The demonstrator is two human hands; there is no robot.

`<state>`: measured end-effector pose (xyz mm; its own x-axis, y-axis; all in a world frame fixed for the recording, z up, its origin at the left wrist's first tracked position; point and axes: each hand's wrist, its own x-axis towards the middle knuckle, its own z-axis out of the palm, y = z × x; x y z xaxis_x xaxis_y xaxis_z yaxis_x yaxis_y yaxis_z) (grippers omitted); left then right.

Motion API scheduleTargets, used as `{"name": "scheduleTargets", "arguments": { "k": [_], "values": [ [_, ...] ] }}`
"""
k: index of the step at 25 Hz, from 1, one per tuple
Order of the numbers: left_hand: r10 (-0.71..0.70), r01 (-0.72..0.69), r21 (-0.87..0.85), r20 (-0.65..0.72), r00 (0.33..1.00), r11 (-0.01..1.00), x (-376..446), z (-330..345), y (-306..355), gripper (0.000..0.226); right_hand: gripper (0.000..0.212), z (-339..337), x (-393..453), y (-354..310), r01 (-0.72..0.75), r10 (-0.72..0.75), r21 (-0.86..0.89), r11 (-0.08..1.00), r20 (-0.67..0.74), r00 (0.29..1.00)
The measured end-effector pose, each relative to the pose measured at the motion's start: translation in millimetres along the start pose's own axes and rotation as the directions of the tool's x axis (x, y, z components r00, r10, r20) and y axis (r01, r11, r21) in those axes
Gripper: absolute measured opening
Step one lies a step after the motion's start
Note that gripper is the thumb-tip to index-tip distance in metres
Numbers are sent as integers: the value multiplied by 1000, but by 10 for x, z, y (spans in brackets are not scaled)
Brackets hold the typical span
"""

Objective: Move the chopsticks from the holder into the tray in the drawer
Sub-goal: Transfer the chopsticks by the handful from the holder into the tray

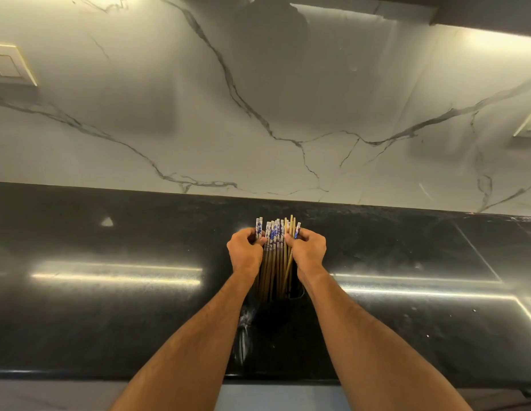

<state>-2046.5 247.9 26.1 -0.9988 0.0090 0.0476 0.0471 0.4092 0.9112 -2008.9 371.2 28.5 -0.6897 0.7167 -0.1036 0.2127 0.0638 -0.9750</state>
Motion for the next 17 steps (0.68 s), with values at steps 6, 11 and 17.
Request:
{"name": "scheduleTargets", "arguments": {
  "k": [6, 11, 17],
  "values": [
    [-46, 46, -32, -5, 999, 998, -82, -30, 64, 17, 13, -32, -92, -95, 63, -64, -91, 994, -10, 998],
    [-8, 5, -65, -39, 999, 998, -169, -81, 109, 14, 11, -91, -211, -176, 168, -174, -213, 962, -8, 985],
    [59, -62, -171, -22, 998, 983, -257, -179, 419, 18, 21, -200, -379, -473, 321, -325, -144, 936, -5, 946]
  ]
}}
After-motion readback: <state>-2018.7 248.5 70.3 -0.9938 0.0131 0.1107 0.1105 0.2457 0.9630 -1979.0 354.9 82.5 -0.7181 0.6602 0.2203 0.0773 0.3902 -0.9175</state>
